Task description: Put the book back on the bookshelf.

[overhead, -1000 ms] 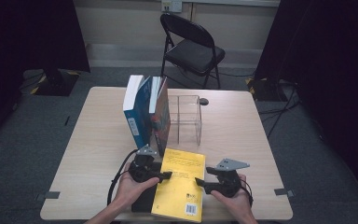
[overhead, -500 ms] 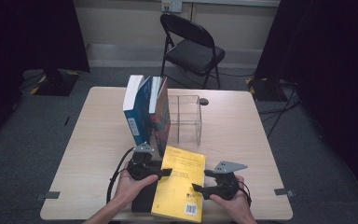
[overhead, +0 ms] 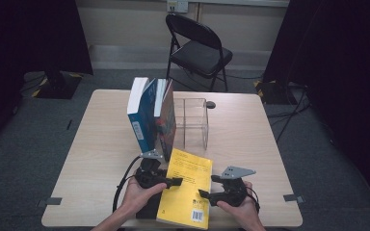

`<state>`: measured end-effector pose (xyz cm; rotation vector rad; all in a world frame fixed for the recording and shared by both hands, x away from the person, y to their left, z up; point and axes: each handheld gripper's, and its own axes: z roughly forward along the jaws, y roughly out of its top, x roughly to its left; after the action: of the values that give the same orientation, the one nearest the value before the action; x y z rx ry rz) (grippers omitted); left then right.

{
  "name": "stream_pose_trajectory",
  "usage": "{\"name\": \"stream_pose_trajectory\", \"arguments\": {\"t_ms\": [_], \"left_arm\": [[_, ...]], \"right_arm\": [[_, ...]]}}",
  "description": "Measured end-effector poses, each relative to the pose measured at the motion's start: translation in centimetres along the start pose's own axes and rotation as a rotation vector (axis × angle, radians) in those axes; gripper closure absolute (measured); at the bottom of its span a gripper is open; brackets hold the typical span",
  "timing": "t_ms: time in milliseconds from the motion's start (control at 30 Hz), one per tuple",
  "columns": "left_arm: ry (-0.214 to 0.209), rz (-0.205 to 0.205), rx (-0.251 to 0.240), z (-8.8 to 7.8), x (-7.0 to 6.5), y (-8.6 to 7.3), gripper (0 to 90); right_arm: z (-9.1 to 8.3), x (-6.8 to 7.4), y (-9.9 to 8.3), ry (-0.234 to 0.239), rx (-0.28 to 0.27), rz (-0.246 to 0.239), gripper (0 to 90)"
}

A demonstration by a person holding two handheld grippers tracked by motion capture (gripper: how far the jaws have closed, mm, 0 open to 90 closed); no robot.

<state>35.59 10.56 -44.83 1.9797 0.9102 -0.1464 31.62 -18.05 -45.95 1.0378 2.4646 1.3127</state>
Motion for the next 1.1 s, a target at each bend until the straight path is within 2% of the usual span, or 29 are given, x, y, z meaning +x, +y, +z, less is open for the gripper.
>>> {"name": "stream_pose_trajectory", "arguments": {"t_ms": [33, 100, 200, 267, 400, 467, 533, 600, 633, 700, 800, 1033, 1100], "left_arm": [[0.003, 0.006, 0.001, 0.1, 0.0, 0.0, 49.4], [-0.017, -0.024, -0.005, 0.3, 0.3, 0.2, 53.9], [-0.017, -0.006, 0.0, 0.3, 0.4, 0.2, 58.3], [-0.037, -0.014, 0.011, 0.2, 0.7, 0.2, 63.8], [-0.077, -0.044, -0.003, 0.0, 1.0, 0.4, 76.5], [-0.091, -0.035, -0.013, -0.2, 1.0, 0.5, 81.1], [-0.089, -0.022, -0.03, -0.3, 0.6, 0.5, 83.1], [-0.081, -0.005, -0.063, -0.3, 0.3, 0.2, 84.3], [-0.075, 0.001, -0.062, -0.3, 0.2, 0.2, 85.1], [-0.088, -0.02, -0.078, -0.3, 0.2, 0.2, 86.0], [-0.071, 0.024, -0.085, -0.6, -0.3, 0.2, 86.5], [-0.087, 0.054, -0.101, -0.6, -0.7, 0.4, 86.9], [-0.095, 0.066, -0.11, -0.9, -0.8, 0.4, 86.9]], "right_arm": [[0.0, 0.0, 0.0, 0.001, -0.001, -0.001, 25.0], [0.0, 0.0, 0.0, 0.001, 0.0, 0.001, 24.8], [0.0, 0.0, 0.0, 0.0, 0.002, 0.0, 24.9], [0.0, 0.0, 0.0, 0.0, 0.002, -0.001, 24.8], [0.0, -0.1, 0.0, 0.004, 0.001, -0.001, 24.8], [0.0, -0.2, 0.0, 0.007, -0.002, 0.005, 24.8], [0.0, -0.4, 0.0, 0.017, -0.012, 0.034, 25.2], [-0.1, -0.8, 0.0, 0.049, -0.024, 0.067, 24.3], [-0.1, -1.1, -0.1, 0.05, -0.02, 0.088, 22.7], [0.2, -1.4, -0.2, 0.049, 0.0, 0.102, 21.1], [0.6, -2.0, -0.4, 0.097, 0.016, 0.149, 16.7], [1.3, -2.5, -0.4, 0.176, 0.042, 0.187, 13.2], [1.2, -2.2, -0.2, 0.162, 0.032, 0.171, 13.3]]}}
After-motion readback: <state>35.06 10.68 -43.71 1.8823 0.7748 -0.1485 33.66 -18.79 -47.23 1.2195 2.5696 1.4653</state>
